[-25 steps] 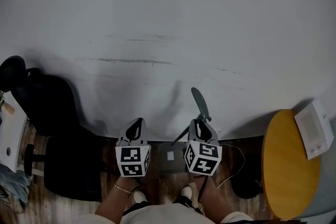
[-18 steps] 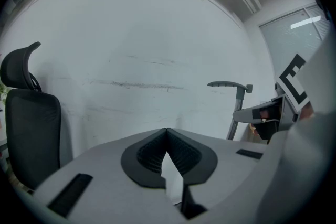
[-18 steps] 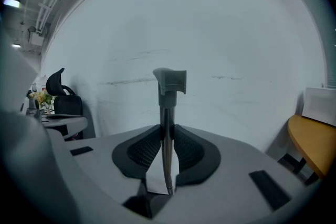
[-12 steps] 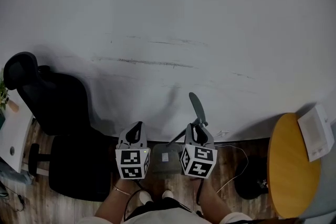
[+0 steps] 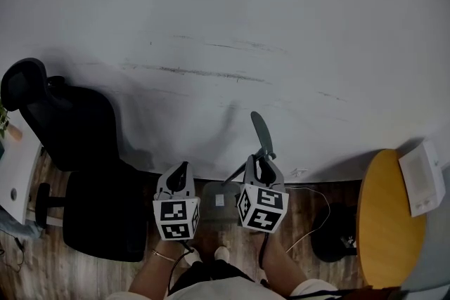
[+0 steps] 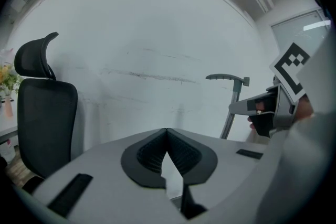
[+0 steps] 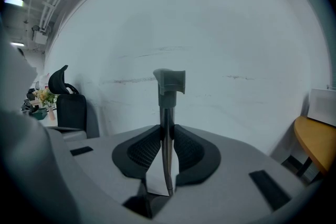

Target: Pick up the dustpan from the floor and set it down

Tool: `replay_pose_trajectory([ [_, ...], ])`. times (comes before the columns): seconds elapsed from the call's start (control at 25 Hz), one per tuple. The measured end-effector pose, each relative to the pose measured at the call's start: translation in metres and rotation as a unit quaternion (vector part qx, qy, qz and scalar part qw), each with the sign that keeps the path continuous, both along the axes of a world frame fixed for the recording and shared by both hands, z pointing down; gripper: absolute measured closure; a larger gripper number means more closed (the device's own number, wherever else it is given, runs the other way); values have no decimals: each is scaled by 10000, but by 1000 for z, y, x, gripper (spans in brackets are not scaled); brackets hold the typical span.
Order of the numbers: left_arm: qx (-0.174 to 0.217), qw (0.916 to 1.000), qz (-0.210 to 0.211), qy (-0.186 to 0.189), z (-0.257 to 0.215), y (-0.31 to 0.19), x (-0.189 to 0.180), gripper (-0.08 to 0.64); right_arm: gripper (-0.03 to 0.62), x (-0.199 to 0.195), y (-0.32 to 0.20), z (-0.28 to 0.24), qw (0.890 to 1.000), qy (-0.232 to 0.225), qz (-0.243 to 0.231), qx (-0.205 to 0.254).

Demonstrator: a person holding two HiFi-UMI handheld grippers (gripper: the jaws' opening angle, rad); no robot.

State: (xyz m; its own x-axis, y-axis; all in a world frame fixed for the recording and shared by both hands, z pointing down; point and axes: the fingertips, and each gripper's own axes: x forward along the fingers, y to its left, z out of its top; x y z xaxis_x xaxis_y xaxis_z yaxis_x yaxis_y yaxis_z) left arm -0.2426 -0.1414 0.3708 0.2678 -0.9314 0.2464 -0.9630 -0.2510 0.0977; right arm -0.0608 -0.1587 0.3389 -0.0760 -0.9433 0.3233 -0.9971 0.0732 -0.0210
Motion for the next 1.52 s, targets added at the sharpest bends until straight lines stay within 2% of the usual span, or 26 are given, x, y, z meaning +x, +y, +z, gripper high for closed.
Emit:
replay_pose_trajectory([
  [0.24,-135,9998,15,-119,20,-5,-2,551,497,1,-7,24,9999,7,14,-160],
  [0.6,-229,9984,45,-506,74,-13,-4,551,497,10,-13,99,9991,77,72,-402],
  [0.92,-513,9979,-47,-403,146,-17,-10,551,497,9,-17,172,9976,-17,33,-687],
  [1.16,-718,9961,-53,-511,200,-20,-10,552,497,9,-29,222,9964,-165,-7,-831],
  [1.52,-893,9950,-102,-436,263,-19,-18,551,497,-8,-30,288,9951,-104,-43,-984],
])
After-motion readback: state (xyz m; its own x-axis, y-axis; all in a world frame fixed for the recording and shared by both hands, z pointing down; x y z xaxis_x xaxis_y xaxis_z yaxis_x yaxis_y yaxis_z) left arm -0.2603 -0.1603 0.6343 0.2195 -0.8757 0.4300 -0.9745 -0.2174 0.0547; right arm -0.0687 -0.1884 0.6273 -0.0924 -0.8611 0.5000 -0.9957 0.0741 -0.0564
